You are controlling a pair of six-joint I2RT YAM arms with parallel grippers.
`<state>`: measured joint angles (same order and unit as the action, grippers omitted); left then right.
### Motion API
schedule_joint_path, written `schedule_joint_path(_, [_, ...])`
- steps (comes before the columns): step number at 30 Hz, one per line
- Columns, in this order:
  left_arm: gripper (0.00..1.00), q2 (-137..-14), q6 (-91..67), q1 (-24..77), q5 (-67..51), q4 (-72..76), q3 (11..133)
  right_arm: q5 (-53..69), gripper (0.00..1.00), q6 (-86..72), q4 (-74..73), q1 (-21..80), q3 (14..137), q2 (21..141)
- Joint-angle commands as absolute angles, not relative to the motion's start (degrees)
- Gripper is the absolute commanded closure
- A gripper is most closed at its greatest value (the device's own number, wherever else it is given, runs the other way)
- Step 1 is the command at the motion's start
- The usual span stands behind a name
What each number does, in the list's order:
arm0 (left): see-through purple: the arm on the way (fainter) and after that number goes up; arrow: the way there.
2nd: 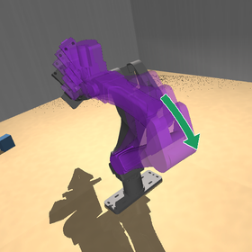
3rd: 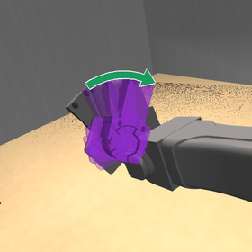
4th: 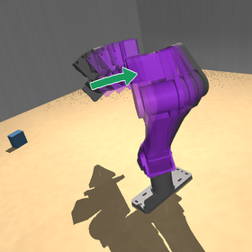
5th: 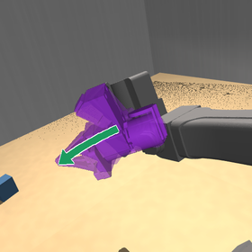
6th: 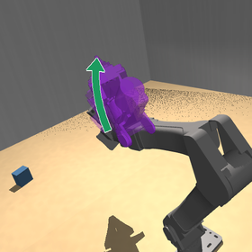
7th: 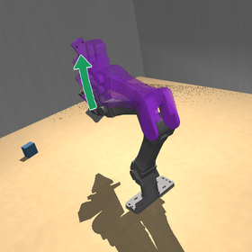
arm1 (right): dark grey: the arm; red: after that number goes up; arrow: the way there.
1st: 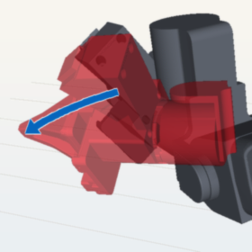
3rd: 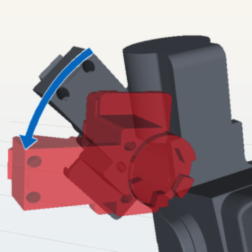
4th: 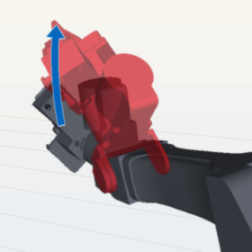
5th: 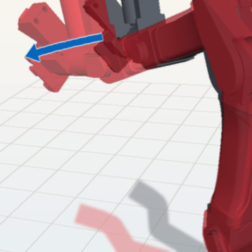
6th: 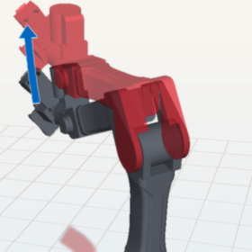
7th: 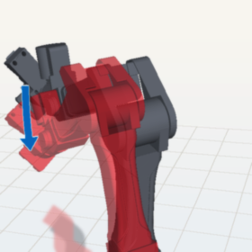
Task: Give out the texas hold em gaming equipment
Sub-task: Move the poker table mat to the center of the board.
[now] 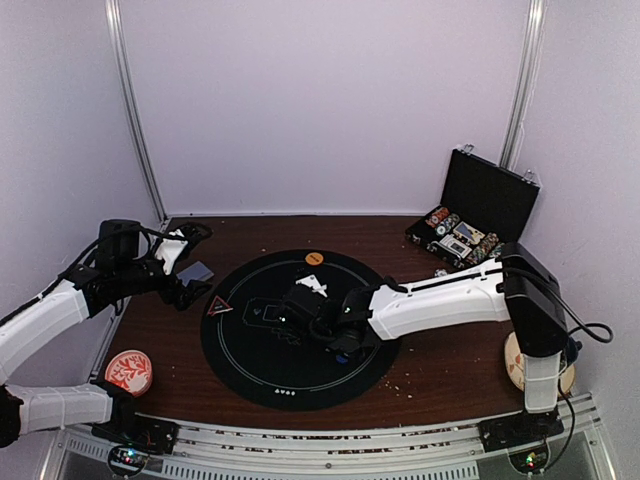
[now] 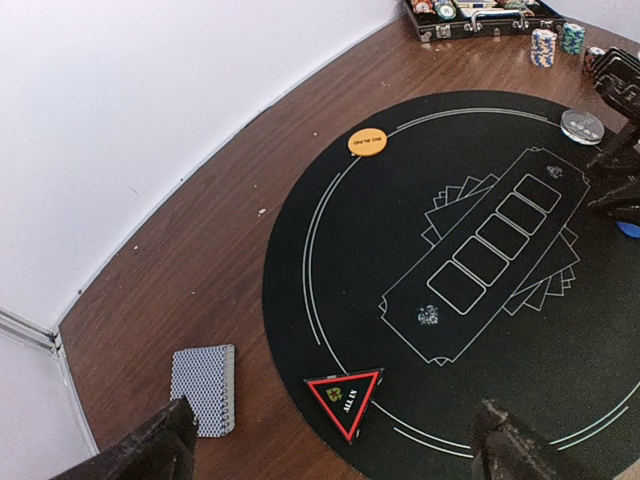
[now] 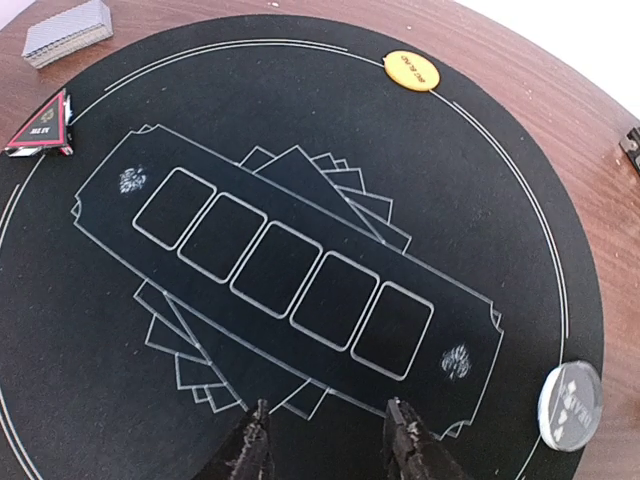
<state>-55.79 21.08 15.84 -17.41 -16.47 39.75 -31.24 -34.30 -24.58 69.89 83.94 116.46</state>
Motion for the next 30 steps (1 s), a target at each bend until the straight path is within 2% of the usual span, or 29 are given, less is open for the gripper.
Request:
schedule_joint_path(1, [0.02,-55.5,21.4,15.6,-18.2,-15.0,39.6,-29.3,0.59,-30.8,-21.6,69.8,83.0,116.8])
schedule_joint_path(4, [0.02,-55.8,21.4,15.6,-18.1,-15.0,39.7,-26.4,0.52,-29.0,-21.3,69.7,82.7,115.7])
schedule_joint_path(12, [0.02,-55.3,21.5,15.6,-18.0,-14.9,39.6,-20.5,0.23,-13.2,-22.0,76.2,79.9,109.3])
schedule_joint_path(15, [0.02,-55.6,21.5,15.5,-18.1,-15.0,39.6,-13.7,0.17,-10.4,-21.1,78.1,78.1,108.2])
schedule_joint_path(20, [0.02,-55.3,21.5,15.6,-18.2,-15.0,39.6,-9.6,0.12,-5.7,-20.4,81.1,76.1,109.1])
schedule_joint_path(30, [0.02,-55.5,21.6,15.6,-18.2,-15.0,39.6,-10.3,0.12,-2.4,-22.6,81.1,80.6,118.4])
